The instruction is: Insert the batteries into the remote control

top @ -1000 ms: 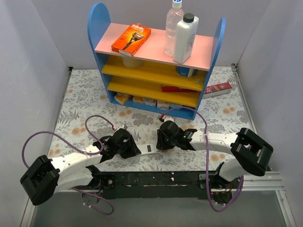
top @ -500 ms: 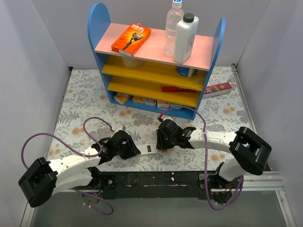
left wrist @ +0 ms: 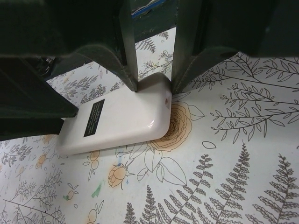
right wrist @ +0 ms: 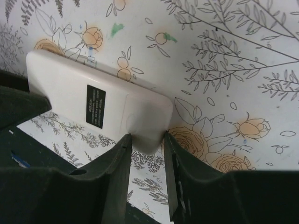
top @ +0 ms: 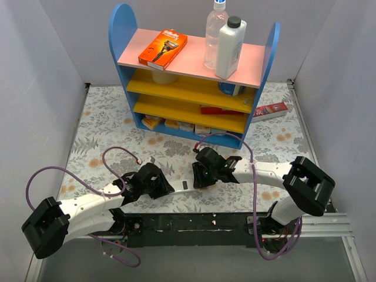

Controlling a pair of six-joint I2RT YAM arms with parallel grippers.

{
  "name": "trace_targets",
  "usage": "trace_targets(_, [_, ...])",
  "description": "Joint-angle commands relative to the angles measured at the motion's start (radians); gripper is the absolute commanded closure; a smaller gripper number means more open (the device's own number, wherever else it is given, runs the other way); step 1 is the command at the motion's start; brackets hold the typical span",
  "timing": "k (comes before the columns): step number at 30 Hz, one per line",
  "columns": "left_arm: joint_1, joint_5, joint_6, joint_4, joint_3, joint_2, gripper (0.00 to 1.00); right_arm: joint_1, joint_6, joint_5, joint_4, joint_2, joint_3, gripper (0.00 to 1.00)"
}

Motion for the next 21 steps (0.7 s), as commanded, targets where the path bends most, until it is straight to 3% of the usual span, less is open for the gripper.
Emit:
trace_targets(1, [-0.013, 0.013, -0.014, 0.011, -0.016, 0.001, 0.78, 0.039, -0.045, -0.209, -0.154, 0.051, -0.002, 0.61])
trace_targets(14, [-0.013, 0.012, -0.004, 0.018, -0.019, -0.008, 0.77, 0.039, -0.038, -0.205, -0.117, 0.068, 0.025, 0.6])
trace_targets(21, [-0.013, -0.028, -0.003, 0.002, -0.019, -0.039, 0.64, 0.036, -0.054, -0.113, -0.151, -0.021, 0.045, 0.46])
